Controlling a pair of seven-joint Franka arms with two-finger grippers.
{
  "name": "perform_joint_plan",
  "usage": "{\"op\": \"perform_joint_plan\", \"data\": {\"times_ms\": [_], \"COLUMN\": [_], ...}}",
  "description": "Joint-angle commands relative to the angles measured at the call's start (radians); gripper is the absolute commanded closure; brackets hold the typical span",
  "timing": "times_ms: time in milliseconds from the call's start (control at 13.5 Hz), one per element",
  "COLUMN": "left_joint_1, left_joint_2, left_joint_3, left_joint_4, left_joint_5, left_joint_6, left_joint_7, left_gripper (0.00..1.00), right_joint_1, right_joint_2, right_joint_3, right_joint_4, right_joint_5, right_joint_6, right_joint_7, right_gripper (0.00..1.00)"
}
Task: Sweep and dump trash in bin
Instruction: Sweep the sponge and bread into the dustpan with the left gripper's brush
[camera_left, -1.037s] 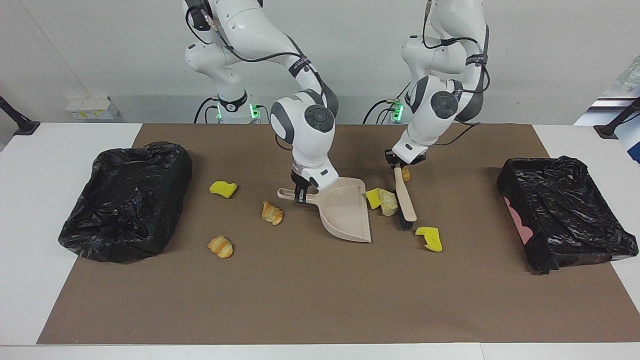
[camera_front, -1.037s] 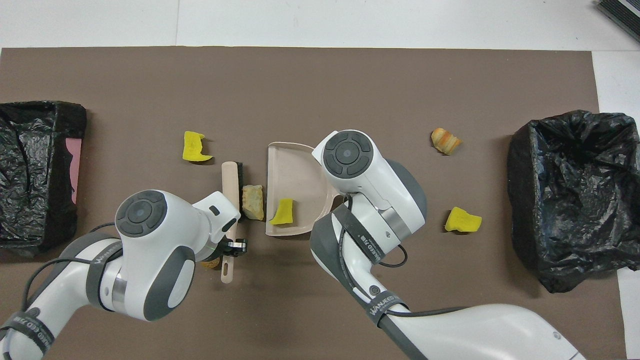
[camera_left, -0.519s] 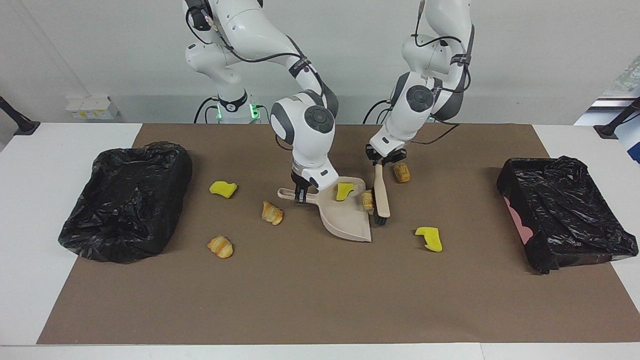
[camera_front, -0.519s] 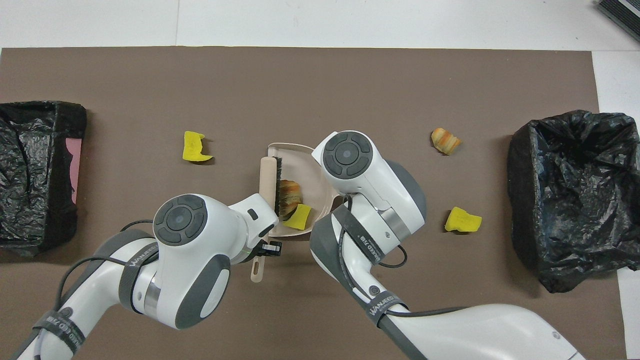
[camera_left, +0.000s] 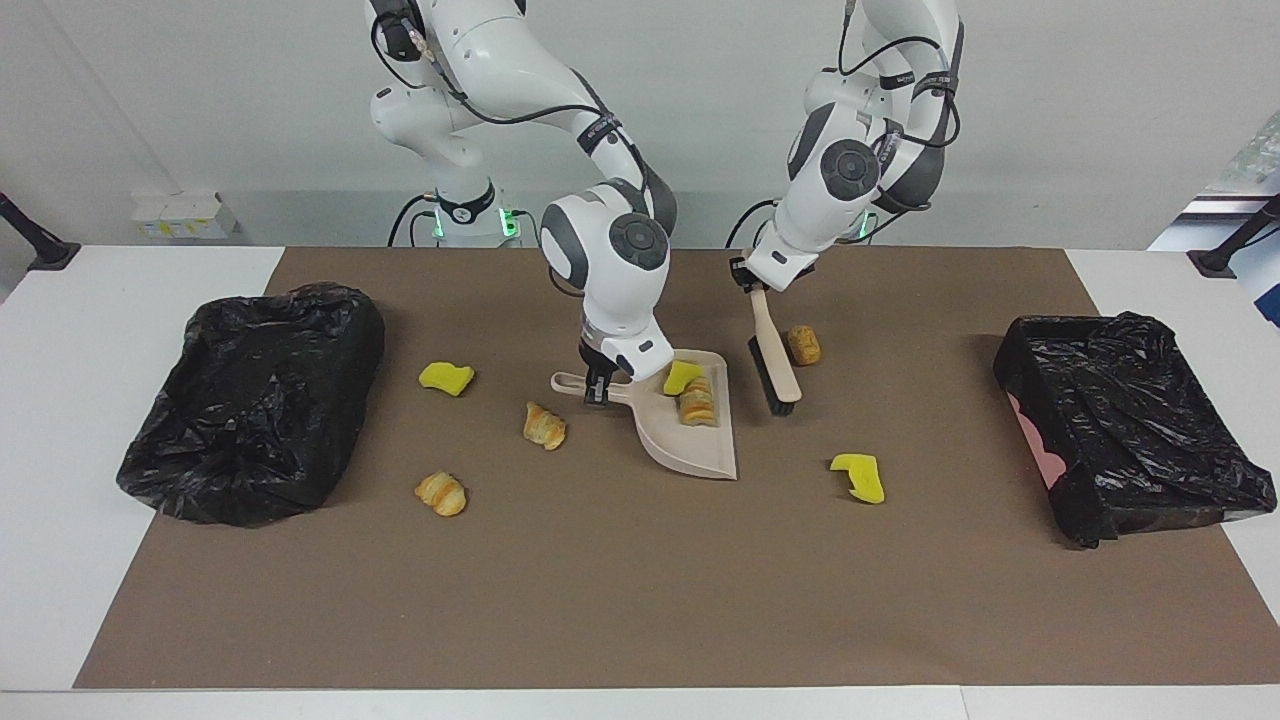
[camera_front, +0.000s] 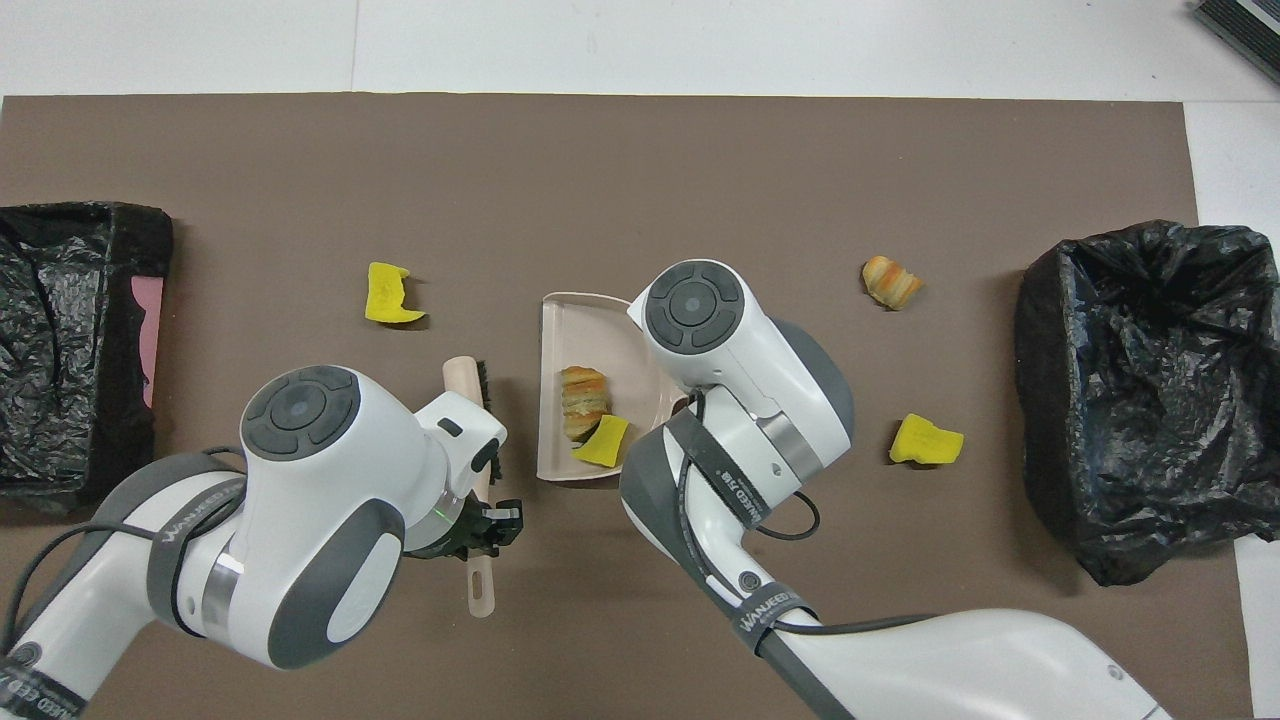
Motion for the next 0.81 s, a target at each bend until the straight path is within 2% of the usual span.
{"op": "perform_joint_plan", "data": {"times_ms": [0,222,370,519,741], "left_joint_1": [0.010,0.025,0.025,0.033,0.037], "left_joint_2": [-0.032,-0.051,-0.073,-0.115,-0.130], "left_joint_3": [-0.004,-0.006,-0.006,-0.008,-0.011], "left_joint_4": [-0.007,-0.019,-0.045,-0.105,-0.166], "left_joint_5": [0.071,0.076,0.076,0.074,0.068], "left_joint_6": [-0.100,-0.171,-0.188,-0.184,-0.106], "left_joint_7": [-0.187,-0.377,-0.413,-0.412,-0.445], "left_gripper": [1.00,1.00,1.00,1.00,1.00], "right_joint_1": [-0.001,0.005,0.011,0.011,0.014], "right_joint_2": [-0.018,-0.030,-0.036,-0.041,-0.067], "right_joint_3": [0.007,0.011,0.011,0.011,0.011], "right_joint_4": [0.001,-0.013,-0.032,-0.055,-0.100], "right_joint_5": [-0.022,-0.023,-0.023,-0.023,-0.058], "right_joint_6": [-0.072,-0.067,-0.038,0.000,0.003], "right_joint_7": [0.011,0.013,-0.041,-0.134,-0.147], "right_gripper": [1.00,1.00,1.00,1.00,1.00]}}
